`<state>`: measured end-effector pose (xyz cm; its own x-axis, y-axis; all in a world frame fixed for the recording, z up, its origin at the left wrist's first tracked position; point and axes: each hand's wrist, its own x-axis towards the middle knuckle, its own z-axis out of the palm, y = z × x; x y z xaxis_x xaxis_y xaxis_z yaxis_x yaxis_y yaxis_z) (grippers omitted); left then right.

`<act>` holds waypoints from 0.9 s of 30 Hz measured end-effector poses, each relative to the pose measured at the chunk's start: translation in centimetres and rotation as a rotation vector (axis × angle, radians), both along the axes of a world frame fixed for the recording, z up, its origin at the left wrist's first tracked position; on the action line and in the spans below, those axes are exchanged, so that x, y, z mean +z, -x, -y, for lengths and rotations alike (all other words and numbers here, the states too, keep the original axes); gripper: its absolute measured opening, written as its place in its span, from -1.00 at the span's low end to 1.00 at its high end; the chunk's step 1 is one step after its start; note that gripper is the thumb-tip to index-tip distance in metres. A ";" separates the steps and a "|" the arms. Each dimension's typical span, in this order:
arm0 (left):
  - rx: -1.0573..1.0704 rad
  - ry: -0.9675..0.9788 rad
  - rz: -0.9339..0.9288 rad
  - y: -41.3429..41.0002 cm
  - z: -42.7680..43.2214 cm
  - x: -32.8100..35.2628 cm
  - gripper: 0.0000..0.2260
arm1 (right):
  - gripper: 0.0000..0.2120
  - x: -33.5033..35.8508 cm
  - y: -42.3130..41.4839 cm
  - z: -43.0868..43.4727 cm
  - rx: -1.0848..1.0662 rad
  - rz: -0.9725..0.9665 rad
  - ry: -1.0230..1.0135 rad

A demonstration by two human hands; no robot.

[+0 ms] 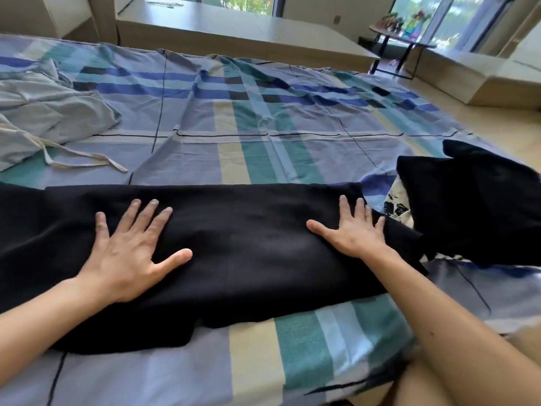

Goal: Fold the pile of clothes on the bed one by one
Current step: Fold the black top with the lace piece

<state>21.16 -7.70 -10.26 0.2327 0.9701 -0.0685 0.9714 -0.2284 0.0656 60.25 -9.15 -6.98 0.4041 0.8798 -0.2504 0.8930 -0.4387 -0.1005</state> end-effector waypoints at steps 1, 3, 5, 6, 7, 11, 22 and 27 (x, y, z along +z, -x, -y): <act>0.007 0.012 -0.013 -0.1 0.0 0.3 0.12 | 0.16 0.3 -0.8 0.2 -0.053 -0.018 -0.009; 0.029 0.037 0.001 -0.6 0.2 0.8 0.10 | 0.24 0.9 -1.9 0.6 -0.112 -0.035 -0.028; 0.035 0.032 0.055 -1.6 0.8 1.4 0.03 | 0.28 1.3 -3.1 0.5 -0.144 -0.011 -0.036; 0.015 0.026 0.081 -2.3 1.3 1.7 0.00 | 0.30 1.6 -3.5 0.3 -0.156 -0.034 -0.039; -0.018 0.021 0.107 -3.0 1.8 2.1 -0.03 | 0.29 1.8 -3.9 0.1 -0.170 -0.090 -0.036; -0.189 0.022 0.250 -6.4 4.0 3.5 -0.18 | -0.43 2.8 -4.3 0.1 -0.197 -0.610 -0.078; 0.096 0.449 1.285 -11.1 4.2 9.6 -0.43 | -0.65 10.4 2.9 1.4 0.015 -1.113 -0.329; 0.131 0.754 1.536 -10.8 3.8 12.5 -0.50 | -0.70 11.7 10.3 2.2 0.478 -1.174 -0.122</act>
